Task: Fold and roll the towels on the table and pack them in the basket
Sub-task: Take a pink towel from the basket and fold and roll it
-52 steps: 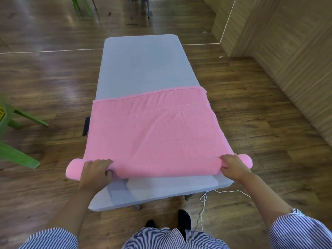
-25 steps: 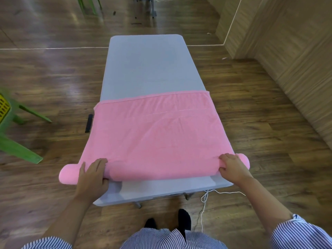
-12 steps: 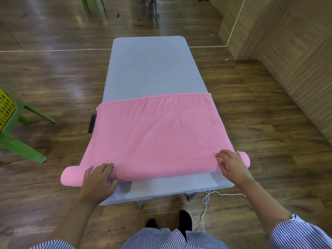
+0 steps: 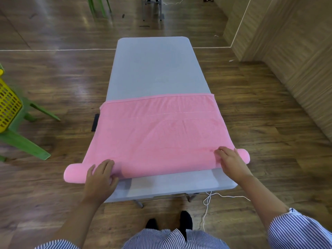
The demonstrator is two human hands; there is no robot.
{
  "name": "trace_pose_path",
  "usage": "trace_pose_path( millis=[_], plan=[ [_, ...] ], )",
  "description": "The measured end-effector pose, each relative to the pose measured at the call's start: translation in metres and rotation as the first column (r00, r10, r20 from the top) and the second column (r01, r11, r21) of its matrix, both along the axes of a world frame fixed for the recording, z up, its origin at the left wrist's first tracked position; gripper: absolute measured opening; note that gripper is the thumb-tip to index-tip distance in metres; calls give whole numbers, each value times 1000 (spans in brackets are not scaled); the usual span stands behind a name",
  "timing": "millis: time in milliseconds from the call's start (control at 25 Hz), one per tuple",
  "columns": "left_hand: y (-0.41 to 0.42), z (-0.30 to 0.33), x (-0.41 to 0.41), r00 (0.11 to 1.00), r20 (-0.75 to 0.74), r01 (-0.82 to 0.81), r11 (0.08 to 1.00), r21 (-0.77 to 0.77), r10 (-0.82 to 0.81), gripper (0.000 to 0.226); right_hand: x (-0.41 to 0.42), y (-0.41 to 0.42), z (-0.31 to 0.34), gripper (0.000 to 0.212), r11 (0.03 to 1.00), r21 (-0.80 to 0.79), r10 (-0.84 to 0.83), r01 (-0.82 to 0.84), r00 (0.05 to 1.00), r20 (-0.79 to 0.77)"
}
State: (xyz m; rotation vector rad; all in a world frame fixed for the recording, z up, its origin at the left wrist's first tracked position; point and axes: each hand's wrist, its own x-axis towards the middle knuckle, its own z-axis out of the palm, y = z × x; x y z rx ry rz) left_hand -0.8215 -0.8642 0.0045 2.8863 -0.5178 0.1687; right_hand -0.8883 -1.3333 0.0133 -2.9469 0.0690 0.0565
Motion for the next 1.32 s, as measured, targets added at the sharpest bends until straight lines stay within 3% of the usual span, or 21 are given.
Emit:
trace_pose_path(
  millis=[120, 240, 520, 600, 720, 840, 960, 1080, 1200, 1320],
  plan=[
    [-1, -7, -4, 998, 63, 20, 1000, -14, -19, 44, -2, -2, -7, 48, 998, 4, 70, -71, 997, 45],
    [-2, -14, -5, 999, 33, 25, 999, 22, -26, 54, -1, -1, -1, 61, 997, 13, 75, -74, 987, -140],
    [-8, -15, -6, 1000, -15, -12, 998, 65, 13, 71, 28, 5, 31, 52, 998, -59, 1, -27, 917, -399],
    [-11, -11, -5, 1000, 5, -17, 997, 70, 17, 72, 32, 7, 31, 54, 998, -54, 2, -24, 926, -377],
    [-17, -7, 2, 999, 32, -35, 993, 109, 32, 68, 32, 8, 21, 55, 999, 23, 47, -43, 983, -179],
    [-18, -9, 7, 999, 16, -35, 990, 139, 34, 68, 26, 6, 11, 48, 994, 45, 106, -102, 988, -112],
    [-22, -12, 9, 998, -35, -48, 988, 147, 54, 63, 20, 2, 2, 52, 990, 10, 141, -141, 982, -127],
    [-20, -13, 12, 999, 24, -25, 992, 123, 22, 41, 25, 0, 3, 54, 995, 63, 88, -79, 984, -157],
    [-19, -8, 18, 999, 52, -8, 993, 114, 2, 47, 30, 0, 11, 56, 997, 47, 71, -61, 966, -250],
    [-37, -5, 19, 999, 31, 31, 994, 103, -34, 53, 30, 20, 17, 65, 990, -1, 136, -142, 946, -294]
  ],
)
